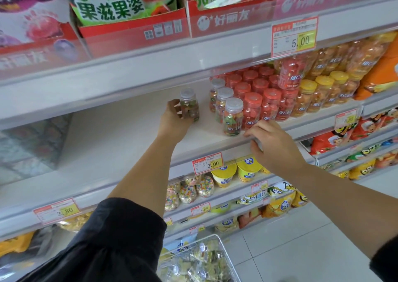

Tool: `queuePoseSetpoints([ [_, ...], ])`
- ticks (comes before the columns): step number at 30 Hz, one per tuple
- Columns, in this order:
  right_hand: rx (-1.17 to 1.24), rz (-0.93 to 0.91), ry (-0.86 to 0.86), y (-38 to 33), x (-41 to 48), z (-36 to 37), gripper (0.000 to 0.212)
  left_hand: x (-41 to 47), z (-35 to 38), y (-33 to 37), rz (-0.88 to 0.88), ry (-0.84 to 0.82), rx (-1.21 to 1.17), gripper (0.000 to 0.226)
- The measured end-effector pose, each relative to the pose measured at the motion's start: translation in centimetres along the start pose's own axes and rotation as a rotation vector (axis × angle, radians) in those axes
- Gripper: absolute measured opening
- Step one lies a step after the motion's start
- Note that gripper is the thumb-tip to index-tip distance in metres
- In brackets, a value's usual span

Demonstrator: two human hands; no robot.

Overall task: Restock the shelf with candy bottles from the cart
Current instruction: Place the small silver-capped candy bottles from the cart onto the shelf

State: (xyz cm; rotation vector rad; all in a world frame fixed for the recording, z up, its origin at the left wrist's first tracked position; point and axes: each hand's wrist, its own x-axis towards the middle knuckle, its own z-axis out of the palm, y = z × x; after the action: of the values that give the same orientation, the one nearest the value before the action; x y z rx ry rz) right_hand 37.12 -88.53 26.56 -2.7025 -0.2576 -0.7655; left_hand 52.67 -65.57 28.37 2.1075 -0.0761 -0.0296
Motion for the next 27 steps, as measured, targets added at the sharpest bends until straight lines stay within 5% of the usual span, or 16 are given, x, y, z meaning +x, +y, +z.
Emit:
queuePoseSetpoints([
  [4, 0.003, 0.007, 0.005, -0.1, 0.0, 0.2, 0.024, 0.0, 0.5, 0.1, 0.030, 0.029, 0.045, 0.081],
  [14, -0.001, -0.014, 0.022, 0.0, 0.1, 0.2, 0.023, 2.5, 2.6, 1.5, -0.025, 0.162, 0.080, 0.056],
  [27, -0.023, -0.060, -0.020, 0.1, 0.1, -0.1, 0.023, 6.2, 5.3, 2.9, 0.003, 0.051, 0.043, 0.041],
])
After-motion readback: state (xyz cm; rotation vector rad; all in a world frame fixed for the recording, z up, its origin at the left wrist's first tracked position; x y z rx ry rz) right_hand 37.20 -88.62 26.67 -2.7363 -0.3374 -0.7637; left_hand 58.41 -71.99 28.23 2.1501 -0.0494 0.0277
